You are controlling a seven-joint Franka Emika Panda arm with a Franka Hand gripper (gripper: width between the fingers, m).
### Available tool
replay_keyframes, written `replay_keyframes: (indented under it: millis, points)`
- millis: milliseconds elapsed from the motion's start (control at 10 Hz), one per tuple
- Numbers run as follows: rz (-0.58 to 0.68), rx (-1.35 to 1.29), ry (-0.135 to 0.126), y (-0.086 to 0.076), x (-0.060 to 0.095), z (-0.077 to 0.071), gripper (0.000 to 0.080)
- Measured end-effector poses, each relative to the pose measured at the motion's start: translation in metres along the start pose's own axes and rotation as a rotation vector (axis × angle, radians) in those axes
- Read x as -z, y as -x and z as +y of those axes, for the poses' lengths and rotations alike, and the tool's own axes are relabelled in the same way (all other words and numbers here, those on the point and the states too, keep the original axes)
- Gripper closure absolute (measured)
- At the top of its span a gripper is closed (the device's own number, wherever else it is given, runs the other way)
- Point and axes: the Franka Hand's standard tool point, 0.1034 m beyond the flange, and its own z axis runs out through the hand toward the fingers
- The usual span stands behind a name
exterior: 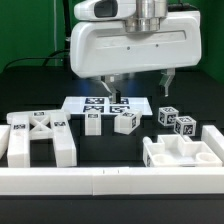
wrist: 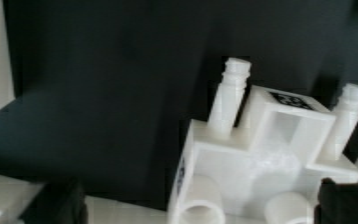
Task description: Assemble chair
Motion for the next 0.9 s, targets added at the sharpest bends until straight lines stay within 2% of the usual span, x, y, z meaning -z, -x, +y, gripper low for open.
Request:
replay_keyframes:
  millis: [100,200,400,500,900]
  points:
    - [0.004,-0.018,-0.002,0.004,-0.002,0.004,0.0151]
    - [0.001,-0.069,0.000,0.021,-0.006,0.016,0.0151]
    - [-0.035,-0.214,-0.013,0.057,-0.015,0.026,0.0151]
    - [-0.046,-0.226,-0.013,0.063,-0.019,0.027,0.0151]
    - [-0.046,-0.297,-0.014,0.062,-0.020,0.025,0.0151]
